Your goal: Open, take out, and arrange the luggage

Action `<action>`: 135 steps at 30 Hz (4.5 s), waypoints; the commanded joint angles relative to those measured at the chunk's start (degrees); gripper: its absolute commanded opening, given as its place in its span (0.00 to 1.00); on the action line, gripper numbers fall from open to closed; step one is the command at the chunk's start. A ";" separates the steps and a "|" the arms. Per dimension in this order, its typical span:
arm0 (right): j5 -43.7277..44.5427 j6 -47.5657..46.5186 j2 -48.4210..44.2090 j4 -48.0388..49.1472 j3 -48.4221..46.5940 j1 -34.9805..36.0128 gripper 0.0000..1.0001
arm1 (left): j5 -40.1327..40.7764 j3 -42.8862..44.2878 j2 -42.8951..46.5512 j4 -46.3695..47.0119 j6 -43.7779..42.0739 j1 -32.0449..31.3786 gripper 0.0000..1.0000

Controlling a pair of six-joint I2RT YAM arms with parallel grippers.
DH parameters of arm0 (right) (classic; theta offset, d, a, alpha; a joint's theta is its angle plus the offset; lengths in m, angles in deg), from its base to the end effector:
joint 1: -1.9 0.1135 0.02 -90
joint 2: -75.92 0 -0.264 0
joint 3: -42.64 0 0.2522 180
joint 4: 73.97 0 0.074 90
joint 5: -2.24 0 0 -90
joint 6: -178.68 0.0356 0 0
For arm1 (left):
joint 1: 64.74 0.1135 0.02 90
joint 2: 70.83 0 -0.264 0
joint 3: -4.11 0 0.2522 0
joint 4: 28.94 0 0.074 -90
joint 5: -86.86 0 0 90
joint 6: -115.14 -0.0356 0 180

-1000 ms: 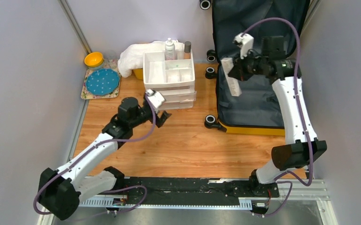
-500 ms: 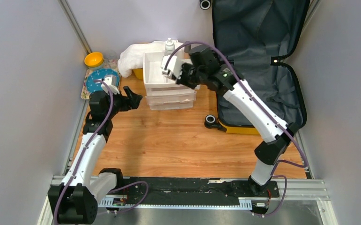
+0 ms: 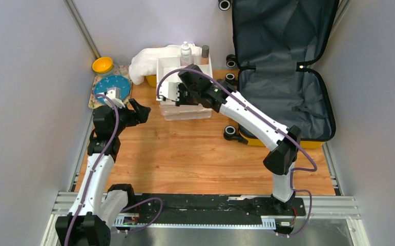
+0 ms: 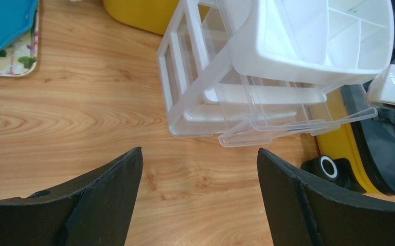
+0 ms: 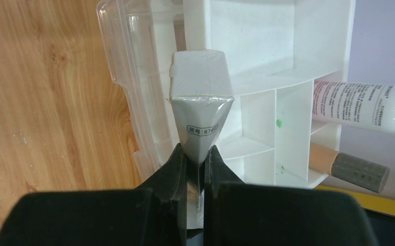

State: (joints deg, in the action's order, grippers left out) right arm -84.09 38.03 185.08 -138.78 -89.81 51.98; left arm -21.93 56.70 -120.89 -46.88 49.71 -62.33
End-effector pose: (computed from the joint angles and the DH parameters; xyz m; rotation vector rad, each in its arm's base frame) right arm 0.2715 0.3209 0.3900 -1.7461 1.4892 -0.0787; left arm 0.2066 -0.0028 0.2984 -0.2047 1.8520 -0.5708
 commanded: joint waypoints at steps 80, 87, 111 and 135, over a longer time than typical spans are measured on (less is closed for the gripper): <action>-39.52 75.70 4.39 23.89 18.24 -31.19 0.13 | 5.61 0.98 -27.37 38.03 -2.95 -15.51 0.32; -40.40 71.93 -2.27 21.52 20.86 -34.08 0.20 | -2.65 10.63 -20.44 11.59 -11.38 -16.03 0.48; -31.52 58.48 -23.21 17.82 33.70 -42.09 0.27 | 23.97 45.28 -40.55 -8.65 -11.31 -25.71 0.57; -30.91 58.30 -23.65 17.47 35.37 -44.64 0.27 | 32.05 51.43 -47.05 -16.02 -7.44 -29.31 0.31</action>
State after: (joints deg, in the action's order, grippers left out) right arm -115.28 97.17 163.77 -121.73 -53.23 8.14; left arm 6.57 103.48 -166.27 -58.93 39.68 -91.55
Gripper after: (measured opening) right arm 0.269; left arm 0.343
